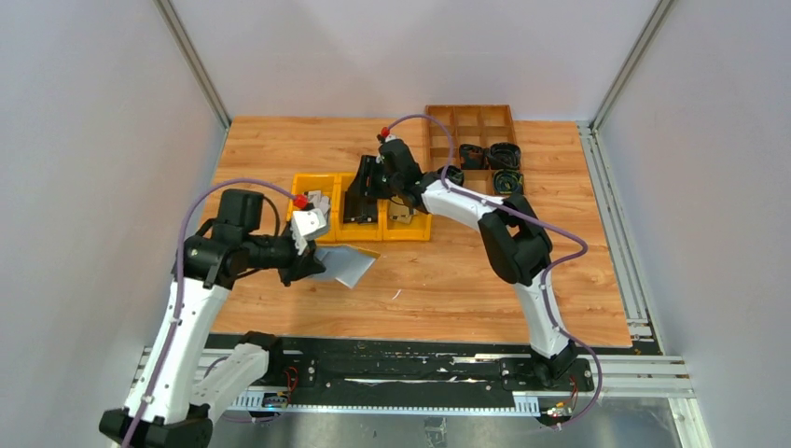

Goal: Take the credit cards out of the card holder
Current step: Place the credit card in the storage box, then place the card holder at the center of the board.

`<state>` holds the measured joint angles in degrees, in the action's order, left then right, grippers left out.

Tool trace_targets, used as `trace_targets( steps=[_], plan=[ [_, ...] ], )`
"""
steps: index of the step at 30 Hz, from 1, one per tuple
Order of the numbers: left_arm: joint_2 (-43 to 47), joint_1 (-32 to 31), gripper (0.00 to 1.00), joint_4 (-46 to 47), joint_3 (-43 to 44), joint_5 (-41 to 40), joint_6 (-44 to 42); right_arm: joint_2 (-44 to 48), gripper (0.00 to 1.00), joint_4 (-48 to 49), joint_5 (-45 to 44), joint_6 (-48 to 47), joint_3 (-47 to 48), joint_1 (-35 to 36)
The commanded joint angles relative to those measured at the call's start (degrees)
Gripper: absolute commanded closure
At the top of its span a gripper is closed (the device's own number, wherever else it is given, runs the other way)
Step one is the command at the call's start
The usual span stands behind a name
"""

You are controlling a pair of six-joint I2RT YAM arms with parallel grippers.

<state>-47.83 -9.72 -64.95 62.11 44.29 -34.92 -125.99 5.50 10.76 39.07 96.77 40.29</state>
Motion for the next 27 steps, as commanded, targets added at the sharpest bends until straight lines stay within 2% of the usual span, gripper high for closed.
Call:
trace_targets(
  steps=[1, 5, 14, 21, 25, 27],
  plan=[
    [-5.16, -6.24, 1.0, -0.22, -0.22, -6.02, -2.17, 6.22, 0.39, 1.12, -1.83, -4.36, -2.56, 0.5],
    [-11.35, -14.22, 1.0, -0.18, 1.22, -11.71, -1.49, 14.5, 0.24, 1.27, -1.7, -7.59, -7.16, -0.21],
    [-26.71, -24.41, 1.0, 1.17, 4.44, -22.88, -8.35, 38.26, 0.19, -1.49, -3.41, -10.96, -29.47, -7.38],
    [-35.43, -29.57, 1.0, 14.62, 2.29, -38.63, -9.22, 51.59, 0.18, -4.24, -5.62, -11.11, -41.85, -12.4],
    [-36.42, -34.01, 1.0, 24.7, -2.34, -48.79, -10.63, 54.93, 0.18, -4.7, -6.08, -10.76, -44.19, -13.28],
    [-36.75, -35.84, 0.96, 27.05, -3.95, -50.76, -10.23, 55.76, 0.18, -4.84, -6.26, -10.31, -45.2, -13.39]
  ],
)
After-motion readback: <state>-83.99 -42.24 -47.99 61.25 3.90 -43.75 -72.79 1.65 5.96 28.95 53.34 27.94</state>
